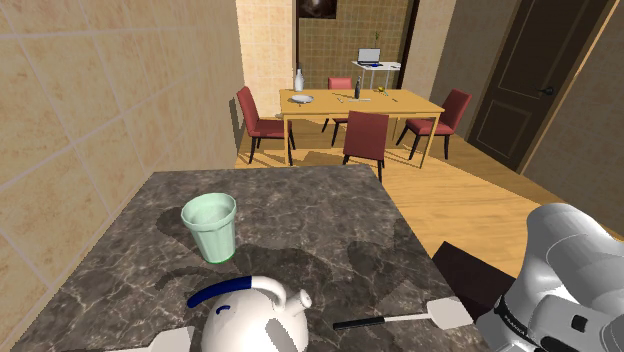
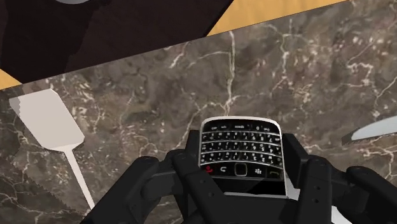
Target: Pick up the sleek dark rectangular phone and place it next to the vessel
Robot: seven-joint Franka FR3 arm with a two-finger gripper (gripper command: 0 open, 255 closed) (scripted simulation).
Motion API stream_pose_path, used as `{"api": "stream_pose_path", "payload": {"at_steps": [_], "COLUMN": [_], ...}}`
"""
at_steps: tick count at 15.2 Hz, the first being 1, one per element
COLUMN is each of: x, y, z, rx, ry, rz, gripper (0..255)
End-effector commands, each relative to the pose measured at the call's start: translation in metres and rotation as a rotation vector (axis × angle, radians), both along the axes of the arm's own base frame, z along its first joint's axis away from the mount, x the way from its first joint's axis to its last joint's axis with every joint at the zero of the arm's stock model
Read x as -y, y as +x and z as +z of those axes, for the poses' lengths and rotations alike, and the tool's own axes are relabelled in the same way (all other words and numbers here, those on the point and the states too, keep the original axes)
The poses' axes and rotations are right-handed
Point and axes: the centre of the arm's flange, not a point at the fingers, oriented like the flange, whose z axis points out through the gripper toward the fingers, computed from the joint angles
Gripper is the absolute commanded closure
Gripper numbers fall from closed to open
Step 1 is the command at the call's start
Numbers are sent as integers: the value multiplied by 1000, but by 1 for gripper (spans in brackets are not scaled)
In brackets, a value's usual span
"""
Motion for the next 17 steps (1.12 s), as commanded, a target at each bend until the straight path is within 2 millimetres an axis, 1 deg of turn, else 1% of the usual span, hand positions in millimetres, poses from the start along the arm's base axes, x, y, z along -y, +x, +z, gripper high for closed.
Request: {"api": "stream_pose_path", "payload": {"at_steps": [1,12,17], "x": [1,1,1], "y": [0,0,0], "z": [-11,-68,-68], "rx": [-1,-1,-1], "ry": [-1,-1,-1], "rz": [0,0,0], "gripper": [255,255,255]}}
